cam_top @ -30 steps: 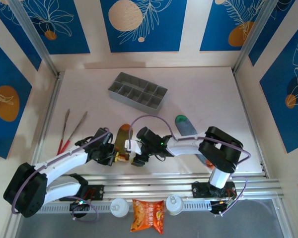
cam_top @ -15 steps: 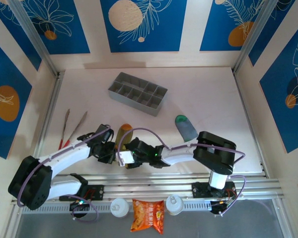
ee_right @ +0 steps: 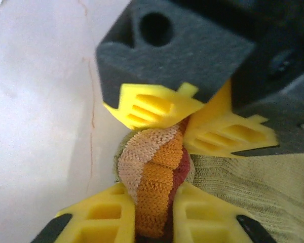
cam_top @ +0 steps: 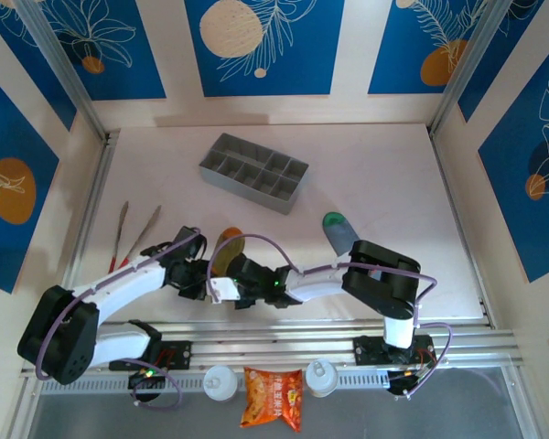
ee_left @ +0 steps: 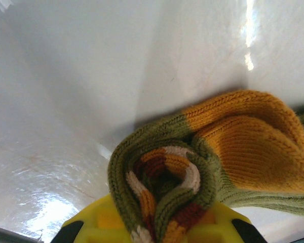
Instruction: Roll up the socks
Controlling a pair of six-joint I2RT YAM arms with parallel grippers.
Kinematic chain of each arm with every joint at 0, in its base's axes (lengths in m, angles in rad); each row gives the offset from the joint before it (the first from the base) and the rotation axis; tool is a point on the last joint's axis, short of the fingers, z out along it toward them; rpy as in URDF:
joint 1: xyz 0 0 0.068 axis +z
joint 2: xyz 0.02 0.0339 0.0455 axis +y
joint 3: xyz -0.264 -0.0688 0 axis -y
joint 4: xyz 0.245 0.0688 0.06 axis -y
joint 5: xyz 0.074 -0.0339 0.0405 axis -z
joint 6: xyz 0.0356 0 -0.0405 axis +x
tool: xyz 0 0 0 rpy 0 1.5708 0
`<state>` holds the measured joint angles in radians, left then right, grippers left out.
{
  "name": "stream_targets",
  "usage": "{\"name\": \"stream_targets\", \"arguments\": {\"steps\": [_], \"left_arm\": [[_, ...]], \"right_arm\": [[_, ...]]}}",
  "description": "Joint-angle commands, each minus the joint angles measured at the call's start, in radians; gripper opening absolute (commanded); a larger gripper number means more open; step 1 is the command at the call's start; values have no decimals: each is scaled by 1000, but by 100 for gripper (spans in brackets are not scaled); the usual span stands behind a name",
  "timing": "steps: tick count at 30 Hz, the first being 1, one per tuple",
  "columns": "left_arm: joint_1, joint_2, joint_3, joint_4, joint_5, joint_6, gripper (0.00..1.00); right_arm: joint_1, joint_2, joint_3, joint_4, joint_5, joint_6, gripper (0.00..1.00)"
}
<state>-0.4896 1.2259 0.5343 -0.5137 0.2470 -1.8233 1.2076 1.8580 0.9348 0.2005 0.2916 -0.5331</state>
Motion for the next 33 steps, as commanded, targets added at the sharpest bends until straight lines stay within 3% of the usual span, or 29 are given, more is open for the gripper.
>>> {"name": "stream_targets", "arguments": {"steps": [1,4,10,14,17,24,33], "left_arm": [[5,29,-43,-264,-9,-66,0],[5,-6,-40,-267,-9,-67,11],[5,-145,-11,-270,-78,-51,60],[6,-234,-14,-263,-112,-46,75],[6,-288,-27,-275,-130,-47,80],[6,-394,-56,-312,-142,-52,79],[3,-381,-65,-266,-76,12,73]], "right_arm": [[-12,66,22,-81,-35,101,11],[-31,92,39,-154,-103,168,4],[-87,151,102,-329,-343,277,0],[-126,193,142,-399,-457,339,0],[-146,230,179,-461,-499,366,0],[-166,287,235,-540,-525,404,0],[-163,274,209,-538,-357,426,0]]}}
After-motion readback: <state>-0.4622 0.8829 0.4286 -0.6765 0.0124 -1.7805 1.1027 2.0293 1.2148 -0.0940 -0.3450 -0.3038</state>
